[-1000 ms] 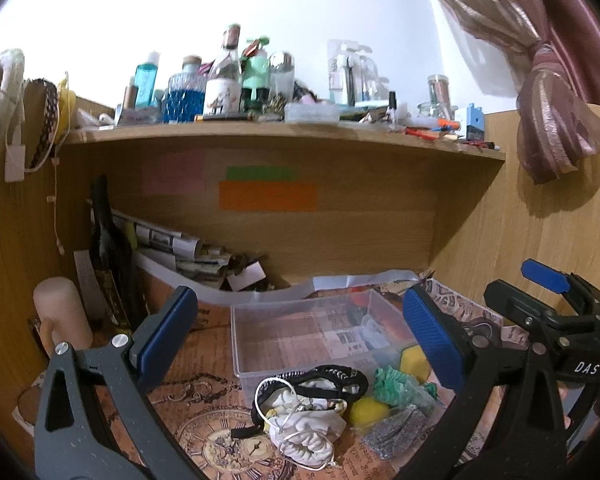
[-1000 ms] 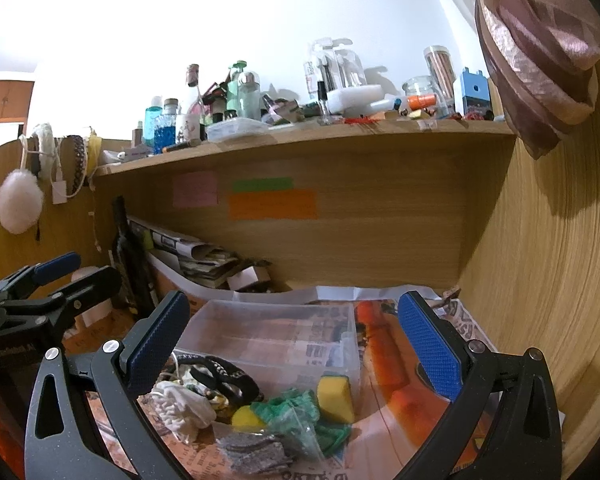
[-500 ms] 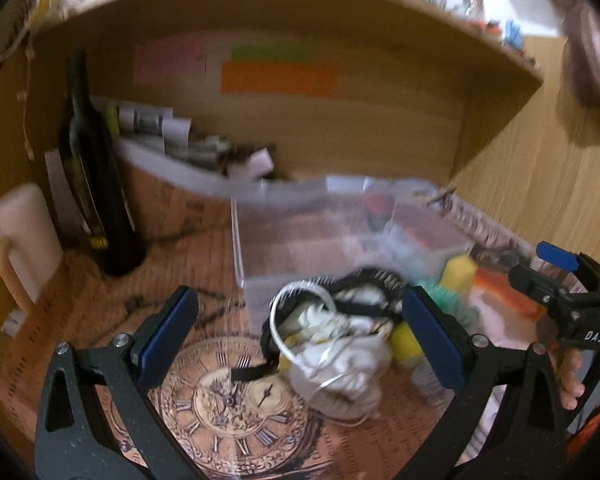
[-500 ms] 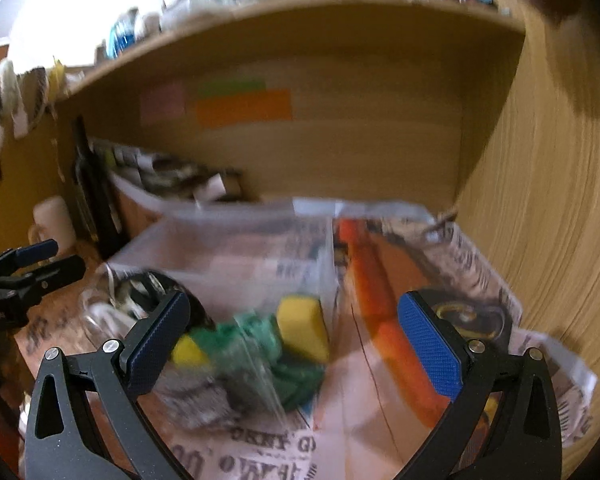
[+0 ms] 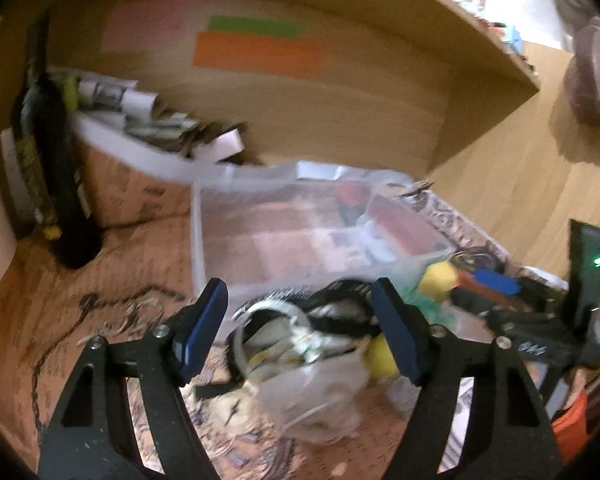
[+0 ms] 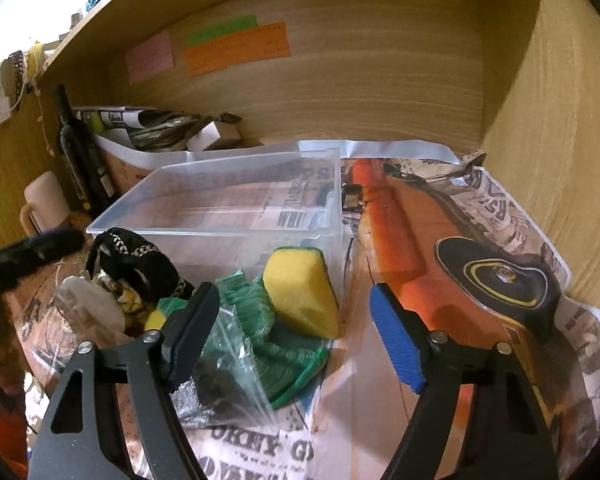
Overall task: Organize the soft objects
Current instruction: 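Grasp the yellow sponge with the right tool while the left tool reaches toward the black strap, then close the left tool on the black strap and lift it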
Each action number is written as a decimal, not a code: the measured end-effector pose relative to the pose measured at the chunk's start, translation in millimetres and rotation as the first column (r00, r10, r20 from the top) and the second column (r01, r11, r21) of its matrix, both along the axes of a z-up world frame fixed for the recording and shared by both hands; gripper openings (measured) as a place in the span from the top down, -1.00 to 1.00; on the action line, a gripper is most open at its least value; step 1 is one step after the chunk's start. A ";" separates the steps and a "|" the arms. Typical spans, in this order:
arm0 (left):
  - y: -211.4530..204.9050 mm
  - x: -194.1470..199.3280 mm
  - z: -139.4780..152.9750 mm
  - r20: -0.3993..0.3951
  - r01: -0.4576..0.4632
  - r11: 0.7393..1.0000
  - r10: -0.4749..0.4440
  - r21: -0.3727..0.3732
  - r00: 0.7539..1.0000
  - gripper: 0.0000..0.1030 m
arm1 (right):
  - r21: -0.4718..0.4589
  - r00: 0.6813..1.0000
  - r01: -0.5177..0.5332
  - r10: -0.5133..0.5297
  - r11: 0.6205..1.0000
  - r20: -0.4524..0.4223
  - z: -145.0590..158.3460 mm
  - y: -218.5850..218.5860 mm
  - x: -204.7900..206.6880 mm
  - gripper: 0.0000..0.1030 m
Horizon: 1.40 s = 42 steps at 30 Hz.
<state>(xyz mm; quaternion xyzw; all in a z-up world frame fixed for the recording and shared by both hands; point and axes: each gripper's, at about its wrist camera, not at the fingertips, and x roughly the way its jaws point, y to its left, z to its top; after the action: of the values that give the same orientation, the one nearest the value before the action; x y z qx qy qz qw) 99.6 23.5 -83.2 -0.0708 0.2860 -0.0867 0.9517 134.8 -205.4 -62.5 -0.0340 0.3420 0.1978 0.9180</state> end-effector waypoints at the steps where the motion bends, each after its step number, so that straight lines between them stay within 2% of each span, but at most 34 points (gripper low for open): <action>1: -4.4 1.8 1.3 0.005 -0.005 1.000 0.005 0.014 1.000 -0.44 | -0.010 1.000 0.000 0.000 1.000 -0.004 -0.6 2.3 2.8 -0.41; 3: -13.1 9.5 -1.5 -0.008 -0.004 0.999 0.004 0.049 1.000 -0.44 | -0.021 1.000 -0.005 0.005 1.000 -0.017 -2.8 4.5 6.8 -0.29; 8: -21.1 19.4 -21.9 -0.068 0.005 0.998 0.000 0.070 0.998 -0.41 | -0.001 0.997 -0.020 0.020 1.000 -0.079 -11.5 4.1 18.1 -0.03; 14: -24.3 22.4 -36.1 -0.089 0.008 0.994 0.002 0.113 0.996 -0.37 | 0.027 0.993 -0.021 0.024 0.999 -0.119 -19.4 4.3 26.4 0.29; 17: -23.4 23.5 -39.1 -0.099 -0.006 0.992 0.019 0.127 0.995 -0.14 | 0.016 0.994 -0.018 0.020 1.000 -0.110 -21.2 6.7 26.2 0.36; 19: -20.5 24.0 -39.5 -0.104 -0.012 0.992 0.025 0.124 0.994 0.22 | 0.014 0.995 -0.019 0.020 1.000 -0.099 -20.6 7.2 24.3 0.39; 21: -17.2 24.1 -39.7 -0.112 -0.016 0.993 0.029 0.121 0.993 0.48 | 0.013 0.996 -0.015 0.016 1.000 -0.082 -18.9 6.9 21.6 0.42; 25: -12.6 18.3 -36.3 -0.102 -0.014 0.994 0.025 0.107 0.994 0.73 | 0.023 0.998 -0.011 0.012 1.000 -0.057 -13.0 4.8 17.3 0.44; 30: -7.8 7.6 -21.2 -0.066 -0.019 0.997 0.024 0.080 0.997 0.79 | 0.043 1.000 -0.009 0.010 0.999 -0.026 -3.5 1.1 9.1 0.44; 31: -7.2 5.5 -17.8 -0.058 -0.020 0.997 0.024 0.074 0.998 0.95 | 0.046 1.000 -0.009 0.010 0.999 -0.017 -0.8 0.6 7.4 0.44; 35: -3.8 -2.1 -2.4 -0.022 -0.022 0.999 0.023 0.050 1.000 0.97 | 0.062 1.000 -0.009 0.008 0.998 0.013 9.4 -2.0 1.0 0.44; 40: -6.9 -6.8 14.5 0.020 -0.020 0.997 0.018 0.081 1.000 0.96 | 0.078 0.999 -0.013 0.009 0.997 0.053 21.3 -5.4 -5.8 0.44; 41: -6.9 -5.7 17.3 0.018 -0.019 0.997 0.018 0.076 1.000 0.95 | 0.083 0.998 -0.015 0.010 0.996 0.057 22.6 -6.2 -6.7 0.44; 42: -7.2 -3.0 19.2 0.007 -0.007 0.998 0.006 0.064 1.000 0.80 | 0.090 0.998 -0.015 0.009 0.996 0.060 23.9 -6.8 -7.4 0.44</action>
<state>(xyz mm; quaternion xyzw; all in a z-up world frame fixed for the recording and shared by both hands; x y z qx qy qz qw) 96.6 16.3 -64.0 -0.0407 0.2849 -0.0746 0.9548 127.4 -212.2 -38.6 -0.0006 0.3051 0.2175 0.9272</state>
